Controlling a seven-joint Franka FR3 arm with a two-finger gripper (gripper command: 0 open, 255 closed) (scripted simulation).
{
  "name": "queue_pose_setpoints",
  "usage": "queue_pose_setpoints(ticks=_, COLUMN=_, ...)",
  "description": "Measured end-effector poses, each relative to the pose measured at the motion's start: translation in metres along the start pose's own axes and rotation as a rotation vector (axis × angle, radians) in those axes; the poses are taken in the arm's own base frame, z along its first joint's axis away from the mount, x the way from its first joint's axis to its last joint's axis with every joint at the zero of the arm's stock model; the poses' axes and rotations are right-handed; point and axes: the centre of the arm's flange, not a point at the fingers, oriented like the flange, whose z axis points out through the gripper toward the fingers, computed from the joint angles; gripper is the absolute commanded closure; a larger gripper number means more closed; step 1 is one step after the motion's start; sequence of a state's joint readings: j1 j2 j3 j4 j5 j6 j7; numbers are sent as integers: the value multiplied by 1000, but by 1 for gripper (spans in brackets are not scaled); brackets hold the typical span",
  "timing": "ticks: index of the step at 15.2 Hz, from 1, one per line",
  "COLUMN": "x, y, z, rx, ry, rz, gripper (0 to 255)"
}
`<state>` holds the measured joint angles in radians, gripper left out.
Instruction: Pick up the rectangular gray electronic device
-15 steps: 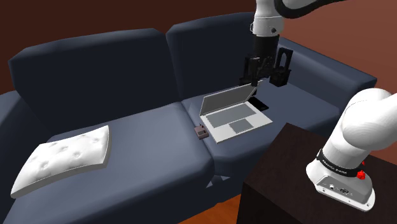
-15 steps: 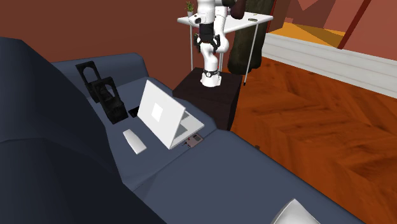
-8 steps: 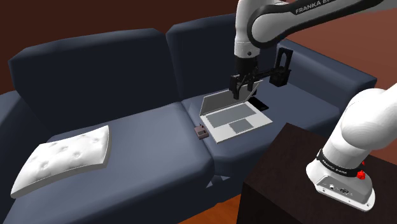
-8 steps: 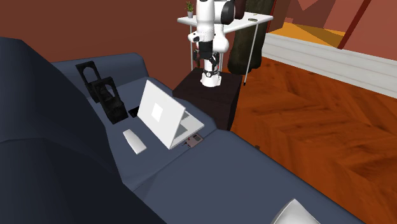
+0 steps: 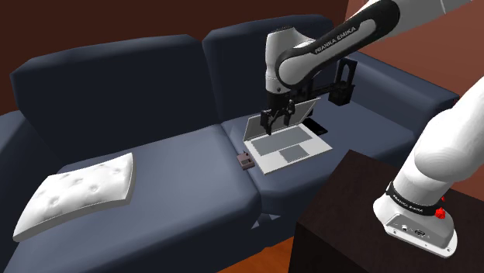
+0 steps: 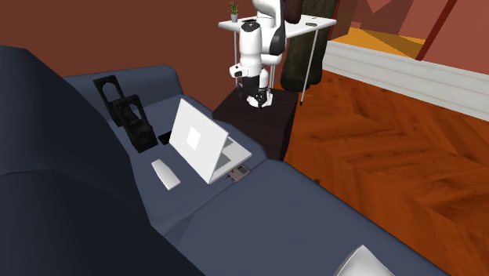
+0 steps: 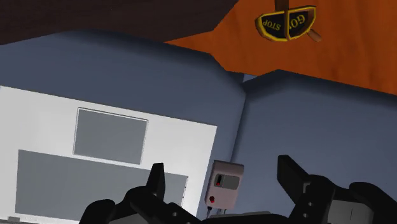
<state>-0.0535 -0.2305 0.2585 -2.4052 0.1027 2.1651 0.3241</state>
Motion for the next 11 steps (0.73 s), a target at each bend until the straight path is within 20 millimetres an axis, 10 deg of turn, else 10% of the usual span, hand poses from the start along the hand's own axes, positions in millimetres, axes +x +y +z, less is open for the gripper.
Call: queue_pose_setpoints(ticks=11, x=91, y=-28, z=111, rx=-6, ry=12, rz=126, gripper=0)
